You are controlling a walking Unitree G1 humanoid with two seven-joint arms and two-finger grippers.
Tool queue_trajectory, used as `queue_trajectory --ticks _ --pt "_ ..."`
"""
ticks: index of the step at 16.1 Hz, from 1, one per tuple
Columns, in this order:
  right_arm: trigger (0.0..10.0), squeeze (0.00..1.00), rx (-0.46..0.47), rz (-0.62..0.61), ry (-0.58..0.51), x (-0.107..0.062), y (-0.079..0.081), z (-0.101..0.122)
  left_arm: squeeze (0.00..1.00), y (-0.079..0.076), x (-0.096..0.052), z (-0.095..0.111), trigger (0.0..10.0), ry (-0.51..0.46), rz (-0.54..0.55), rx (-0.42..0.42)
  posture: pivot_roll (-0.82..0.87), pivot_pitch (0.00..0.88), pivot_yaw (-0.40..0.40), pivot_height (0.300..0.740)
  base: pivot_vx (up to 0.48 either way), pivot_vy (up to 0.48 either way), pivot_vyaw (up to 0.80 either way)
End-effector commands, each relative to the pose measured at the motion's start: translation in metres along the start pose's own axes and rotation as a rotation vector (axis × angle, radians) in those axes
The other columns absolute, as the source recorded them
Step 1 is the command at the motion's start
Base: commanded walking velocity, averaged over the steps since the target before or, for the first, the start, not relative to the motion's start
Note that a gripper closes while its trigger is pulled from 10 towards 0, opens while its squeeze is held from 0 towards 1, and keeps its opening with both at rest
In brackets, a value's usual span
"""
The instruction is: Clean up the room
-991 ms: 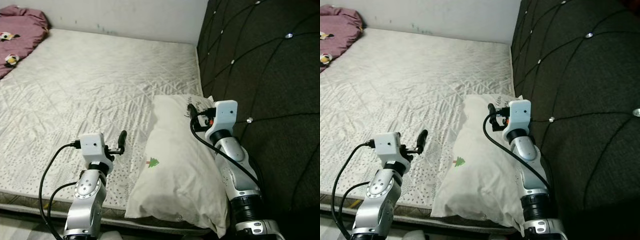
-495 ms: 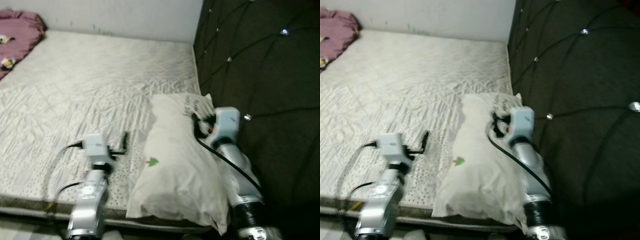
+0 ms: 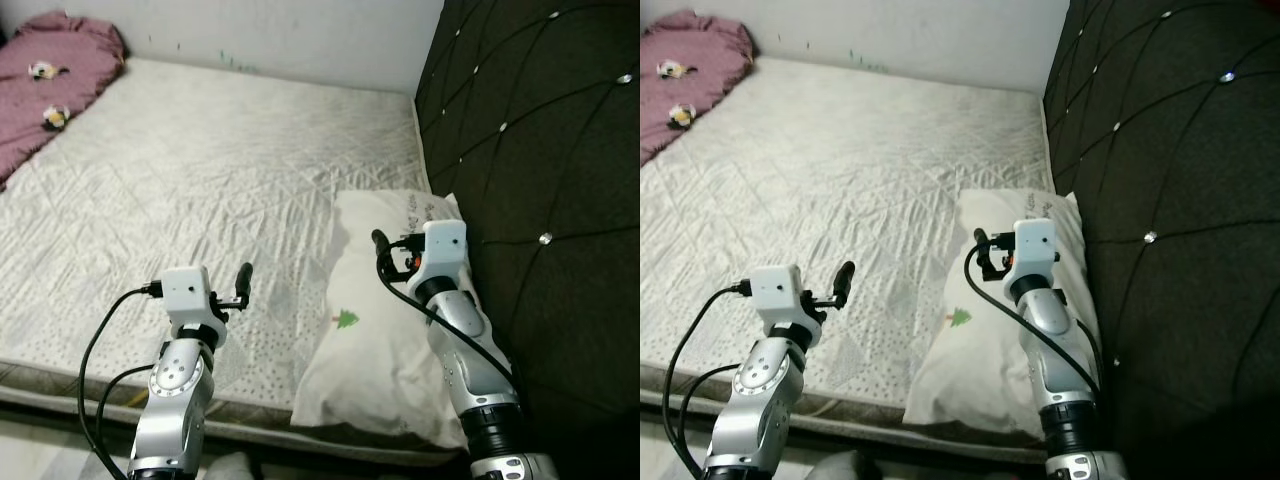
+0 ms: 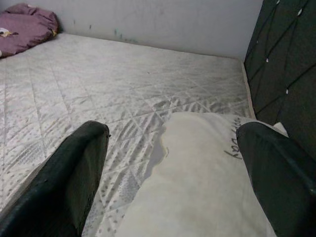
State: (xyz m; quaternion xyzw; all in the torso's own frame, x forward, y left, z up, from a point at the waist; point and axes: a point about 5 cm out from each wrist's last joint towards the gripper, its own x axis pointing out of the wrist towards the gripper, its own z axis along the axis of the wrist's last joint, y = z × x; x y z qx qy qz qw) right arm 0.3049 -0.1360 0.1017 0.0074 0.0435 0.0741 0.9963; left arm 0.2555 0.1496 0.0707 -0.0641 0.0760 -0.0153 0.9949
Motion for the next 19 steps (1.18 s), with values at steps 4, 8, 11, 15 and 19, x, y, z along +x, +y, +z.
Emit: queue_trajectory --ticks 4,8,11,15,19 --pt "10.0 0.0 0.011 0.001 0.013 -0.001 0.0 -0.001 0.0 0.0 0.0 0.002 10.0 0.003 0.01 -0.003 0.0 0.0 -0.051 0.74 0.0 0.48 -0.8" --pt "10.0 0.0 0.011 0.007 0.016 0.0 0.002 -0.002 0.0 0.002 -0.002 0.003 10.0 0.003 0.015 0.004 0.01 0.0 -0.052 0.74 0.0 0.48 -0.64" --pt "10.0 0.0 0.012 0.004 0.013 0.001 0.003 -0.001 0.0 0.003 -0.002 0.003 10.0 0.008 0.017 0.011 0.02 0.0 -0.049 0.74 0.0 0.48 -0.15" --pt "10.0 0.0 0.013 0.014 0.018 0.0 0.005 -0.003 0.0 0.002 -0.002 0.005 10.0 -0.009 -0.004 0.011 0.02 0.0 -0.05 0.74 0.0 0.48 0.0" --pt "10.0 0.0 0.0 0.044 0.027 -0.001 0.008 -0.006 0.0 0.001 -0.003 0.002 10.0 0.021 0.021 0.006 0.02 0.0 -0.054 0.74 0.0 0.48 0.0"
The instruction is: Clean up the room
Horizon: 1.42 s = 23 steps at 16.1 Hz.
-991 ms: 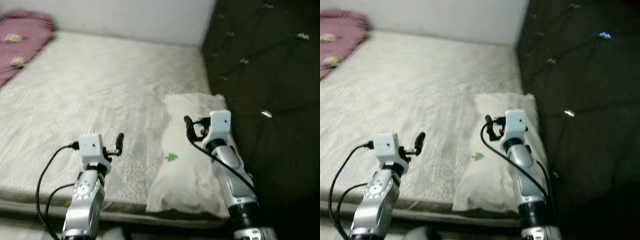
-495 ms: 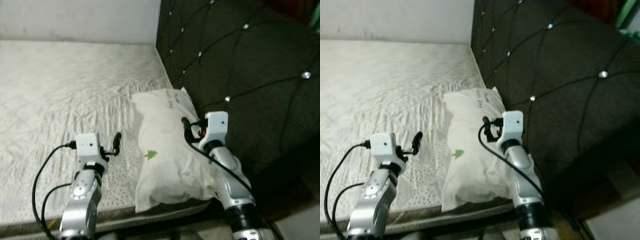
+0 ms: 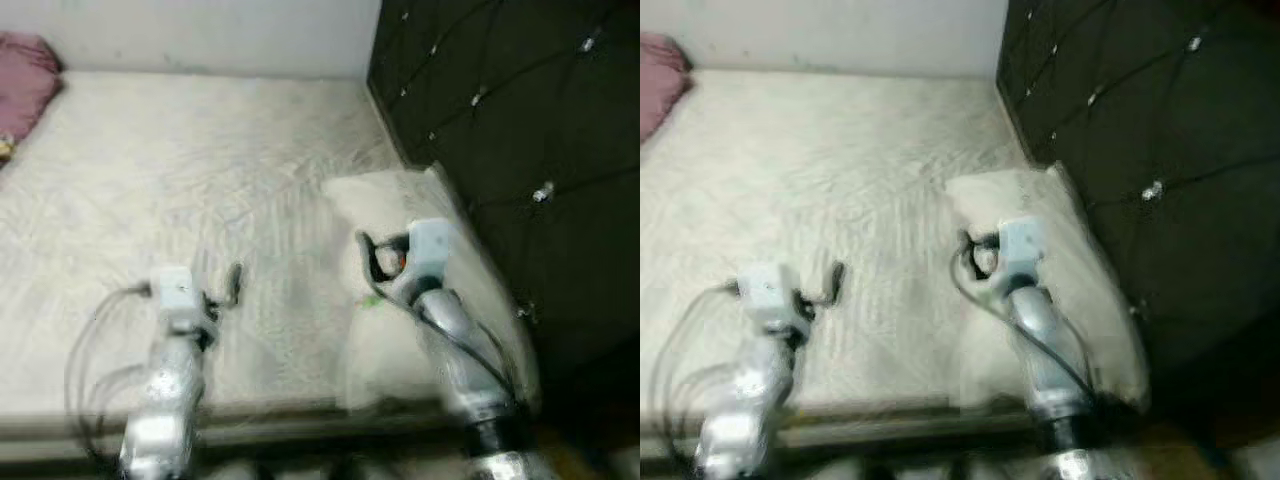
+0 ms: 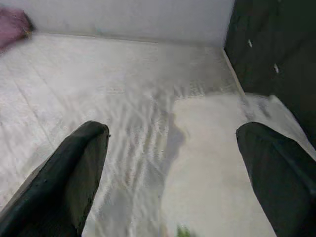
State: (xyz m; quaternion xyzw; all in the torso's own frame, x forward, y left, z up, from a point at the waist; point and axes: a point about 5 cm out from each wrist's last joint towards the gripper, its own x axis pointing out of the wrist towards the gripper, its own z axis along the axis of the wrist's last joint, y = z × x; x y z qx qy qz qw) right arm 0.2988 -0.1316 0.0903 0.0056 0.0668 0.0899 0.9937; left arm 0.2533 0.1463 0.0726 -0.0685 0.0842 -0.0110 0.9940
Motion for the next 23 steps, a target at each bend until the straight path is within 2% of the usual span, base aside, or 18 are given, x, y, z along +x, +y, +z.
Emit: queue_trajectory --ticks 1,10,13,15,18,20,23 --pt "10.0 0.0 -0.007 0.011 -0.022 0.003 0.004 0.006 0.0 0.005 -0.001 0.001 10.0 0.002 0.013 0.016 0.02 0.0 -0.054 0.74 0.0 0.48 0.0" --pt "10.0 0.0 -0.019 0.008 -0.029 0.005 0.004 0.007 0.0 0.005 0.0 0.004 10.0 -0.022 0.011 0.028 0.02 0.0 -0.053 0.74 0.0 0.458 0.0" --pt "10.0 0.0 0.033 -0.01 -0.076 0.001 0.002 0.01 0.0 0.011 -0.003 0.008 10.0 -0.054 0.034 0.032 0.02 0.0 -0.054 0.74 0.0 0.0 0.0" --pt "10.0 0.0 0.061 -0.061 -0.159 -0.008 -0.007 0.016 0.0 0.022 -0.01 0.015 10.0 -0.119 0.094 0.066 0.02 0.0 -0.051 0.74 0.0 0.0 0.0" --pt "10.0 0.0 0.03 -0.102 -0.163 -0.017 -0.009 0.011 0.0 0.026 -0.012 0.015 10.0 -0.13 0.129 0.068 0.02 0.0 -0.044 0.74 0.0 0.0 0.0" --pt "10.0 0.0 0.023 -0.089 -0.161 -0.022 -0.004 0.009 0.0 0.025 -0.011 0.019 10.0 -0.139 0.122 0.085 0.02 0.0 -0.043 0.74 0.0 0.0 0.0" --pt "10.0 0.0 -0.02 -0.109 -0.167 -0.026 -0.007 0.008 0.0 0.029 -0.02 0.017 10.0 -0.139 0.113 0.109 0.02 0.0 -0.045 0.74 0.0 0.0 0.0"
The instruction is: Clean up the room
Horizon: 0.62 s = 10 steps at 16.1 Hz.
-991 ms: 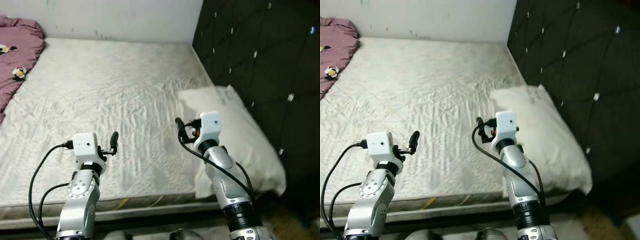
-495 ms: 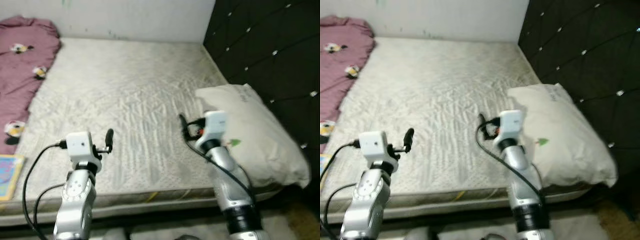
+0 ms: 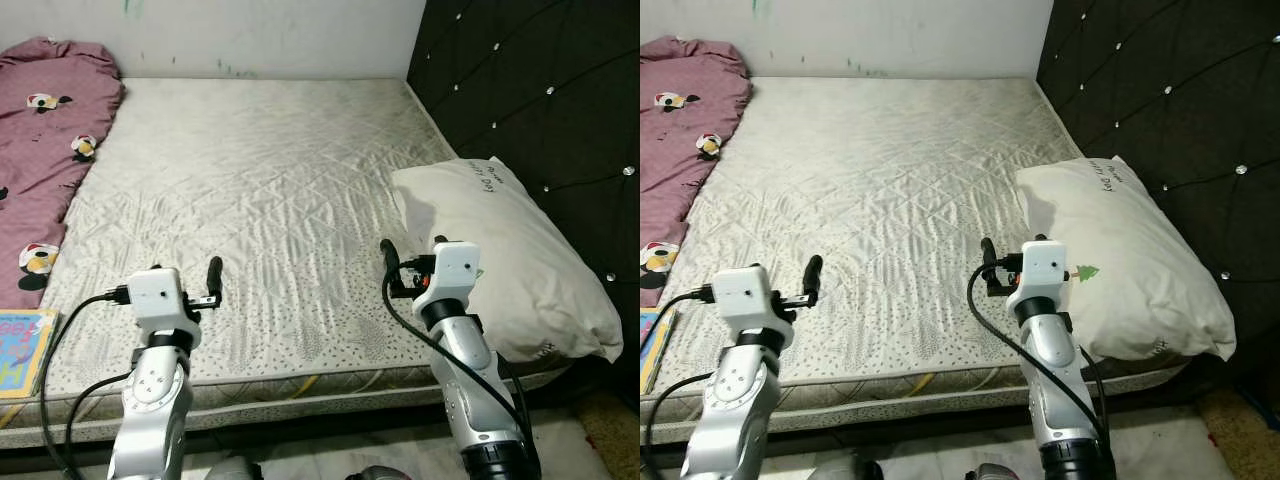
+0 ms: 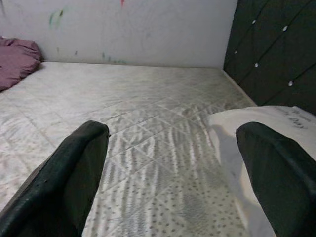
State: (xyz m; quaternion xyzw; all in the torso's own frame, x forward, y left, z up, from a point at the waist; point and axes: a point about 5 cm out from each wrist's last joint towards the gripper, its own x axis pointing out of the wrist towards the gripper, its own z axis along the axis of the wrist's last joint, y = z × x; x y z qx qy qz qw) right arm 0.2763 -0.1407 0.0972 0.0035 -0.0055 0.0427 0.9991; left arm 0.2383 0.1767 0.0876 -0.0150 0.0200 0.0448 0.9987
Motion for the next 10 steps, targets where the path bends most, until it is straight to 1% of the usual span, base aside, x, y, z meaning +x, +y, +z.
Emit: queue_trajectory --ticks 1,2,3,5,6,7,8,9,10 --pt "10.0 0.0 -0.022 -0.02 -0.021 -0.002 -0.006 0.004 0.0 0.001 -0.004 -0.002 10.0 0.01 -0.023 0.027 0.02 0.0 -0.045 0.74 0.0 0.0 0.0" --pt "10.0 0.0 -0.023 -0.023 -0.017 -0.004 -0.008 0.003 0.0 0.002 -0.006 -0.004 10.0 0.009 -0.047 0.052 0.02 0.0 -0.047 0.74 0.0 0.0 0.0" --pt "10.0 0.0 -0.025 -0.031 -0.009 -0.008 -0.012 0.0 0.0 0.006 -0.006 -0.006 10.0 0.015 -0.05 0.064 0.02 0.0 -0.05 0.74 0.0 0.0 0.0" --pt "10.0 0.0 -0.051 -0.035 -0.008 -0.01 -0.015 -0.001 0.0 0.007 -0.006 -0.008 10.0 0.017 -0.053 0.068 0.02 0.0 -0.053 0.74 0.0 0.0 0.0" --pt "10.0 0.0 -0.087 -0.044 -0.01 -0.013 -0.025 0.0 0.0 0.006 -0.008 -0.008 10.0 0.018 -0.106 0.096 0.02 0.0 -0.054 0.74 0.0 0.0 0.0" --pt "10.0 0.0 -0.1 -0.05 -0.008 -0.016 -0.032 0.001 0.0 0.01 -0.009 -0.008 10.0 0.025 -0.122 0.112 0.02 0.0 -0.054 0.74 0.0 0.0 0.0" --pt "10.0 0.0 -0.119 -0.048 -0.003 -0.019 -0.04 0.002 0.0 0.017 -0.01 -0.01 10.0 0.035 -0.125 0.132 0.02 0.0 -0.054 0.74 0.0 0.0 0.0" --pt "10.0 0.0 -0.139 -0.04 0.004 -0.022 -0.049 0.003 0.0 0.027 -0.008 -0.012 10.0 0.046 -0.116 0.156 0.02 0.0 -0.051 0.74 0.0 0.0 0.0" --pt "10.0 0.0 -0.15 -0.04 0.014 -0.024 -0.057 0.003 0.0 0.032 -0.005 -0.011 10.0 0.044 -0.107 0.167 0.01 0.0 -0.052 0.74 0.0 0.0 0.0"
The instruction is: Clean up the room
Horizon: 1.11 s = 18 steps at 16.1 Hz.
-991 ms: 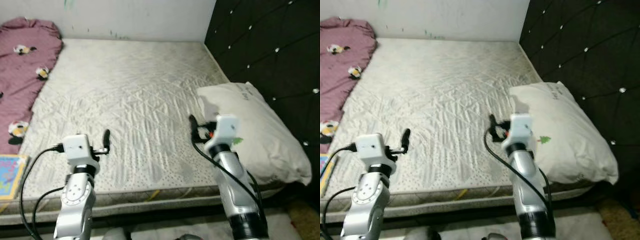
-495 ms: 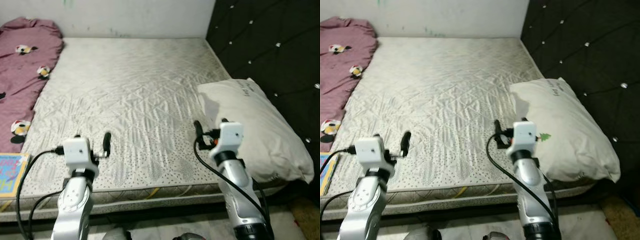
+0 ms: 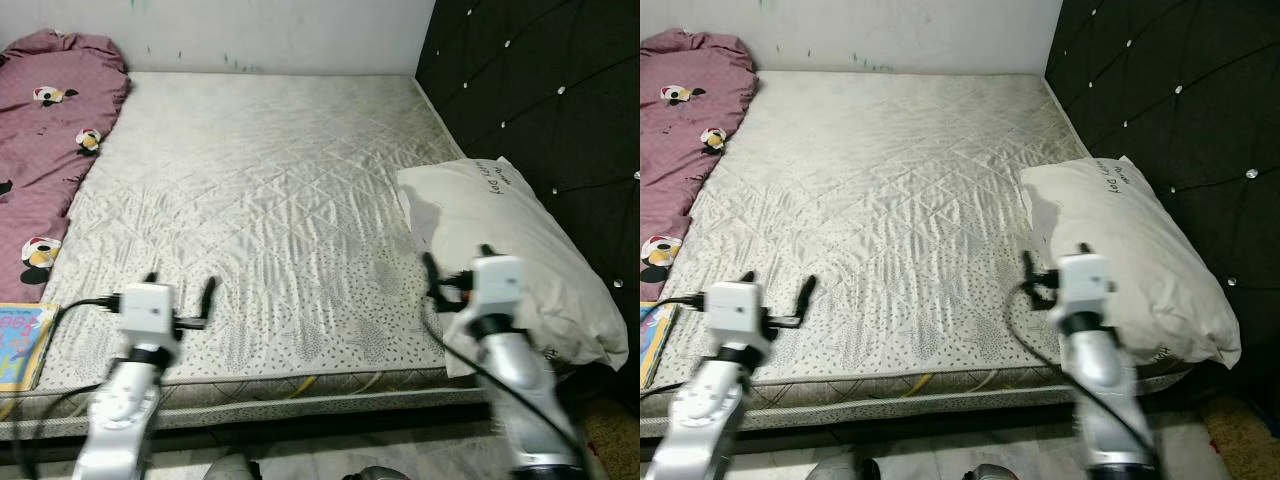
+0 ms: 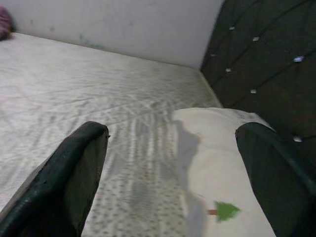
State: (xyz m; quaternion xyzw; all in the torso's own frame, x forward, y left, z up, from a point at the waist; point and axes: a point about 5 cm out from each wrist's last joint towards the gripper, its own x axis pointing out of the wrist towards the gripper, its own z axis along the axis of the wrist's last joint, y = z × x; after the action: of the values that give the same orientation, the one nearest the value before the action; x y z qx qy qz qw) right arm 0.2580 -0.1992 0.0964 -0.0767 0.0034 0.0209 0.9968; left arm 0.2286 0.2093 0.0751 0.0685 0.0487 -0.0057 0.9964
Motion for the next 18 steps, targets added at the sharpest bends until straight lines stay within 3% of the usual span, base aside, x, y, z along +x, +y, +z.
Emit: queue_trajectory --ticks 1,3,8,12,18 --pt "10.0 0.0 0.004 -0.001 -0.003 -0.001 -0.006 0.002 0.0 0.002 0.004 0.002 10.0 -0.012 0.0 -0.004 0.01 0.0 -0.054 0.74 0.0 0.0 0.0" --pt "10.0 0.0 0.023 -0.025 0.006 0.004 -0.009 0.002 0.0 0.0 0.008 0.004 10.0 -0.025 0.008 -0.019 0.0 0.0 -0.055 0.74 0.0 0.129 0.0" --pt "10.0 0.0 0.047 0.041 -0.002 0.01 0.015 0.004 0.0 -0.008 0.016 0.008 10.0 -0.044 0.018 -0.065 0.02 0.0 -0.062 0.74 0.0 0.446 -0.09" --pt "10.0 0.0 0.066 0.062 -0.006 0.014 0.022 0.005 0.0 -0.011 0.017 0.007 10.0 -0.046 0.019 -0.071 0.01 0.0 -0.059 0.74 0.0 0.446 -0.62" --pt "10.0 0.0 0.067 0.09 0.003 0.015 0.03 0.003 0.0 -0.014 0.016 0.006 10.0 -0.043 0.02 -0.075 0.01 0.0 -0.062 0.74 0.0 0.448 0.0"
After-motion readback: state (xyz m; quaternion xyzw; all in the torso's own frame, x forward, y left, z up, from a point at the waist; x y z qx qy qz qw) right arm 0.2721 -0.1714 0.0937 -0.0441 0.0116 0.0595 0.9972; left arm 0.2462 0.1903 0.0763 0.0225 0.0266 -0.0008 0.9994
